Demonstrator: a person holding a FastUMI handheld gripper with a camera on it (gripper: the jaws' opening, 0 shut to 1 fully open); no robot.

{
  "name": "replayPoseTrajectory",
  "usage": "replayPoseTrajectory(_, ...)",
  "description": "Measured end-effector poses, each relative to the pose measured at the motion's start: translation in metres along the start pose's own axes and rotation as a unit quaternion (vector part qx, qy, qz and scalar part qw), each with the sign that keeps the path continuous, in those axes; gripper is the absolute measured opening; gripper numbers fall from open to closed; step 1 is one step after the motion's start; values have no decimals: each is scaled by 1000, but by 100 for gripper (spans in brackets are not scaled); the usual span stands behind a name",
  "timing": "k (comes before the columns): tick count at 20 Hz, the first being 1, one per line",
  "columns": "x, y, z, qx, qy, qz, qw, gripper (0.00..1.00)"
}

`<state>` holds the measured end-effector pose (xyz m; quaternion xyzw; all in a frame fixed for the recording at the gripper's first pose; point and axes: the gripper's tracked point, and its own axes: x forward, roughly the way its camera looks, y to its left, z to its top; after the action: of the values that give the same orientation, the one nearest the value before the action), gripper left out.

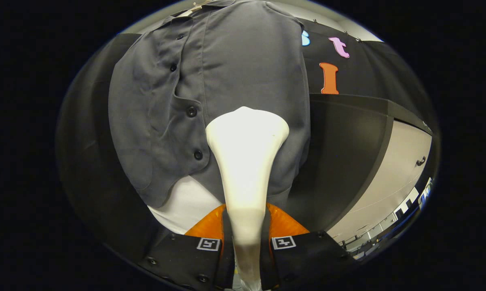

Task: Iron the clothes twice with a garment steamer, once on the left side and once on the right side.

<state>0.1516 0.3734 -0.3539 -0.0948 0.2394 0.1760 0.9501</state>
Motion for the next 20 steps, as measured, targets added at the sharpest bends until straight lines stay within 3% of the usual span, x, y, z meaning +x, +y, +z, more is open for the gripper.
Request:
replayPoseTrajectory(5, -3, -3, -11, 10, 13, -6, 1000, 33)
replayPoseTrajectory(9, -17, -2, 6, 21, 19, -14, 999, 33)
replayPoseTrajectory(20, -84, 28, 150, 30, -78, 2, 997, 32)
